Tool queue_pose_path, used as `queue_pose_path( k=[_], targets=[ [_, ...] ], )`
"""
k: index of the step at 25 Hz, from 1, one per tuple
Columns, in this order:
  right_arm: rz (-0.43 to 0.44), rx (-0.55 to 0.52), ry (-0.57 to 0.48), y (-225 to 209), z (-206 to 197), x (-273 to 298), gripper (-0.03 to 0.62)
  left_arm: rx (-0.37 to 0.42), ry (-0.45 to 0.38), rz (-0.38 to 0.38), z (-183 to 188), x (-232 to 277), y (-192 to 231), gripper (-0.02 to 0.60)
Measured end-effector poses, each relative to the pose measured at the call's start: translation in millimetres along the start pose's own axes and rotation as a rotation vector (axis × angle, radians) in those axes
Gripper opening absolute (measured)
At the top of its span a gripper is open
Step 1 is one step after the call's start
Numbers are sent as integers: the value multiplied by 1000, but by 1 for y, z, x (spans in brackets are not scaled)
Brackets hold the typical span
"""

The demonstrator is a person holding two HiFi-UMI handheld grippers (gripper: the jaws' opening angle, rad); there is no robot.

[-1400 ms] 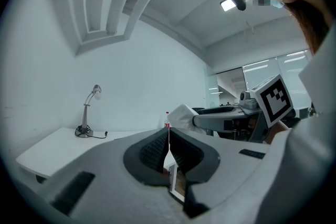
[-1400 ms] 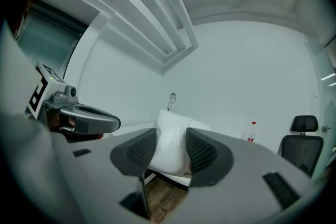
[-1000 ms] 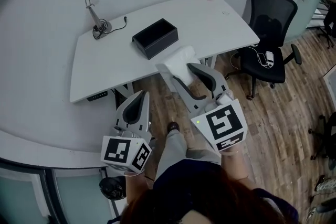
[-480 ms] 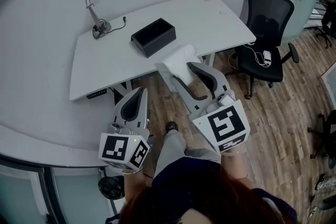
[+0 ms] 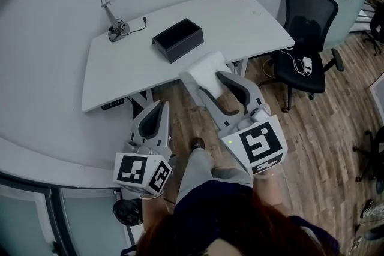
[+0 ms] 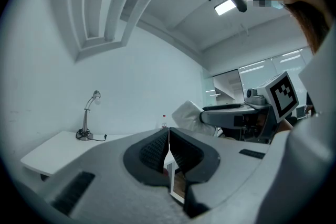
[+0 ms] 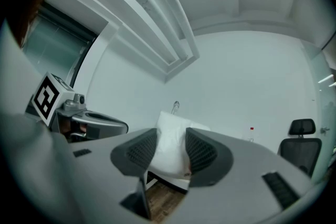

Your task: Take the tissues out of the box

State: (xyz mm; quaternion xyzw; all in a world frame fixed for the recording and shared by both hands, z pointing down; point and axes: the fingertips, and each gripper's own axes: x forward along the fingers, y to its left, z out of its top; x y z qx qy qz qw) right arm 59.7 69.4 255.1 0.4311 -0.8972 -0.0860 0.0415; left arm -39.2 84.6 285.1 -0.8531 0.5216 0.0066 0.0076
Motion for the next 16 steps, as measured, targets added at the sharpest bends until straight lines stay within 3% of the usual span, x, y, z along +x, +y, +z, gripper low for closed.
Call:
queue_pose_path(
  k=[16],
  targets=[
    [2,25,16,-6,-11,1,183,-13,33,-18,-13,12,-2,21]
  ],
)
